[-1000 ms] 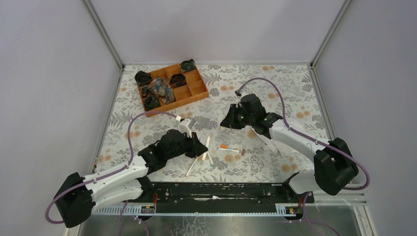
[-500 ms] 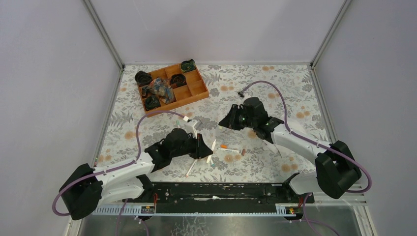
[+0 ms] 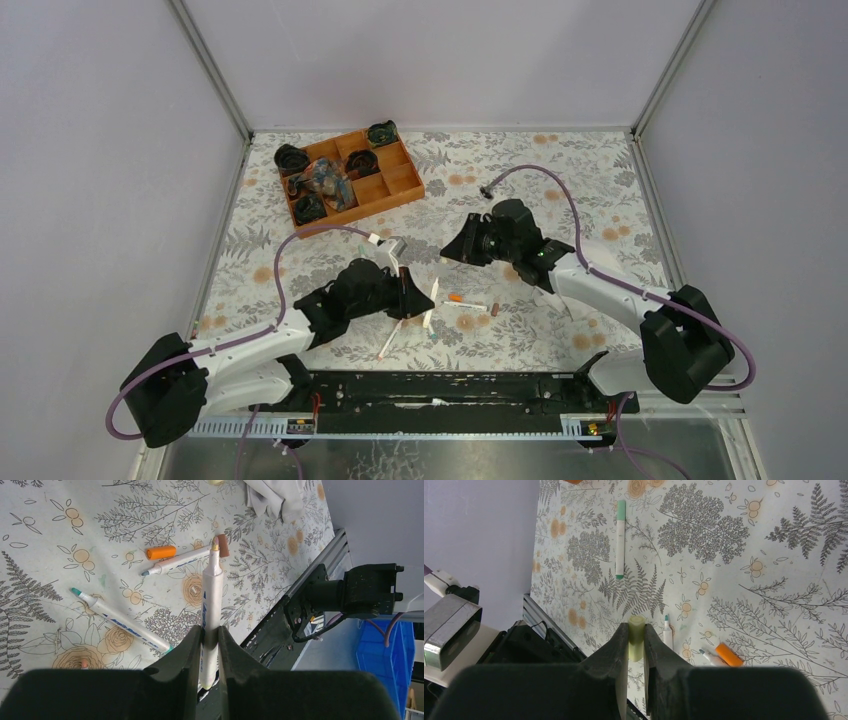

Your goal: Insert the pens into the pen caps

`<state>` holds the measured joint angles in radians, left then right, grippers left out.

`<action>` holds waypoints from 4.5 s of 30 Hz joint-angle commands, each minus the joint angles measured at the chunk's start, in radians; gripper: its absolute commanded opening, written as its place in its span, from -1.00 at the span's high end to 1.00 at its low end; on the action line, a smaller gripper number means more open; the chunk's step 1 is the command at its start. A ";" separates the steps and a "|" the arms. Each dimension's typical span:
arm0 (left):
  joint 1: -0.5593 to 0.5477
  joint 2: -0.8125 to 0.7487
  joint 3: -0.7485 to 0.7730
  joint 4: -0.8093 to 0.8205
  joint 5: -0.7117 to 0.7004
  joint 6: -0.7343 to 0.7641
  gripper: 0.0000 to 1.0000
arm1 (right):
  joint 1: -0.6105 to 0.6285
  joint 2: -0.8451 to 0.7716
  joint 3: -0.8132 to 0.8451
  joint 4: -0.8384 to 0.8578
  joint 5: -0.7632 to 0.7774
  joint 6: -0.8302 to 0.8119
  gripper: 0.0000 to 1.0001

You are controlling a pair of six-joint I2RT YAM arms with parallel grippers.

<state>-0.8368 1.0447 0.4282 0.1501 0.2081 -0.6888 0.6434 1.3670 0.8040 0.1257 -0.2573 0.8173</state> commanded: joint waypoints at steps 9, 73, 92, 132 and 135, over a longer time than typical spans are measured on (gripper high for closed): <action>0.003 0.007 0.026 0.051 -0.018 -0.026 1.00 | 0.042 0.009 0.009 0.046 -0.025 0.013 1.00; 0.004 0.005 0.001 0.081 -0.072 -0.124 1.00 | 0.084 0.015 -0.002 0.066 -0.006 0.036 1.00; 0.021 0.034 0.024 0.126 -0.102 -0.175 1.00 | 0.094 -0.005 -0.048 0.084 -0.016 0.030 1.00; 0.039 0.056 0.048 0.150 -0.109 -0.154 1.00 | 0.172 -0.011 -0.070 0.052 0.146 0.020 1.00; 0.042 0.067 0.054 0.155 -0.111 -0.161 1.00 | 0.179 -0.010 -0.085 0.074 0.125 0.001 1.00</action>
<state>-0.8169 1.1015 0.4301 0.1864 0.1596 -0.8482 0.7883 1.3743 0.7441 0.2134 -0.0895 0.8520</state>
